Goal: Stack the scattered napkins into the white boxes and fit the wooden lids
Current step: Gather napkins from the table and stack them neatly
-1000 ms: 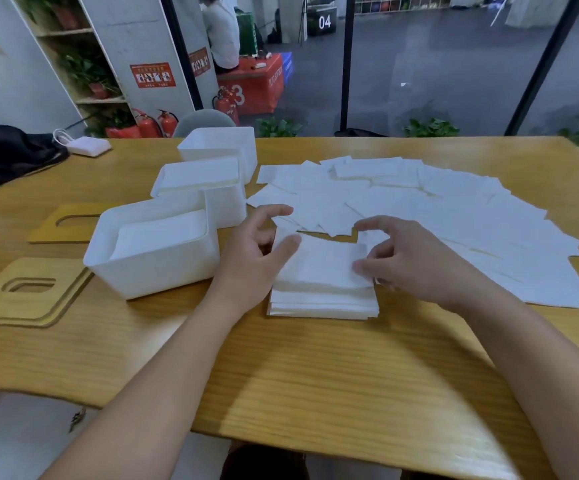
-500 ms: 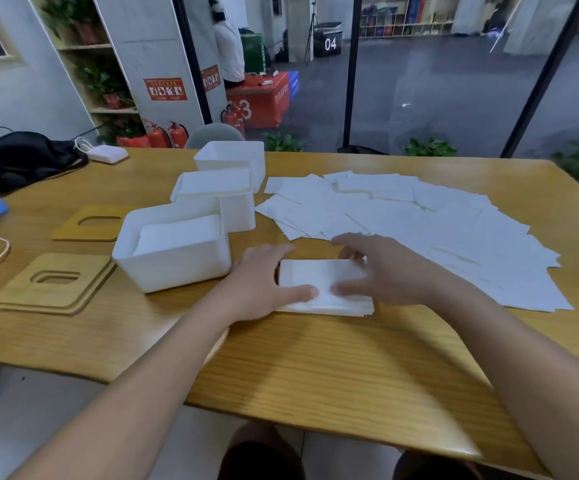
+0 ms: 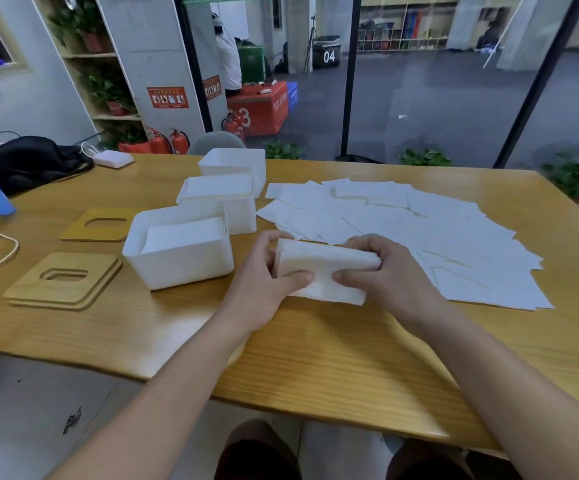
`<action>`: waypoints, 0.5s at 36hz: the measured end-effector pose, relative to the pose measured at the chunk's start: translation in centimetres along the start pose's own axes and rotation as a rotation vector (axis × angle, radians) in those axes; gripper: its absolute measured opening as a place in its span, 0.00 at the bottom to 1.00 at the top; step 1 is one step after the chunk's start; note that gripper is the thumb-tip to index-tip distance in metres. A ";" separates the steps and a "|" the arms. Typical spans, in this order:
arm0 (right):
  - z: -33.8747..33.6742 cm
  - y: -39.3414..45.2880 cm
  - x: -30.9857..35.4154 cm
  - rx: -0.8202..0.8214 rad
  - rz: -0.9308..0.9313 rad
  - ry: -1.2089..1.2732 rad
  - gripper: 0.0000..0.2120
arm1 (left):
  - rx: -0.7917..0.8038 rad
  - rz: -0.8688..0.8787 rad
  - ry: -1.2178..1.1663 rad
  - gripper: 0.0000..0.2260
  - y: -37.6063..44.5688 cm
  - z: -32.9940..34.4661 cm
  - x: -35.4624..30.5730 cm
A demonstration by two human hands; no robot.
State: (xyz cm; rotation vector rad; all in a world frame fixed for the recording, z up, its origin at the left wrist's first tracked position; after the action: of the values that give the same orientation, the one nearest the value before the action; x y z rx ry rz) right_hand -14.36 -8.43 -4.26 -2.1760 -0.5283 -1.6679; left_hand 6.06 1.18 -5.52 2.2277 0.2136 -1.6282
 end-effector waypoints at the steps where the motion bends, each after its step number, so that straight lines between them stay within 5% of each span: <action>1: 0.1 -0.5 -0.1 -0.018 0.002 0.111 0.18 | -0.039 0.017 -0.033 0.26 -0.3 0.0 -0.4; 8: 1.2 -3.0 0.6 -0.132 -0.087 0.295 0.19 | -0.058 0.036 -0.167 0.18 -2.1 0.9 -1.7; 18: 2.9 -4.1 -1.3 -0.119 -0.005 0.097 0.23 | -0.064 0.001 -0.130 0.40 -4.4 1.5 -1.1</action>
State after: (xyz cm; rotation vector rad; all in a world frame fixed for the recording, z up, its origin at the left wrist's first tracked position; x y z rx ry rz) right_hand -14.24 -3.51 -6.03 -2.1628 -0.4178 -1.8401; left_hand 2.93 4.77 -5.80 2.0665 0.2263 -1.7332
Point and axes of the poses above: each hand's wrist, its own y-axis towards the middle knuckle, its own z-axis out of the palm, x = y × z, the point moved 7 cm from there along y, towards the middle knuckle, and after that the axes turned 7 degrees about z, right-handed, at the moved point
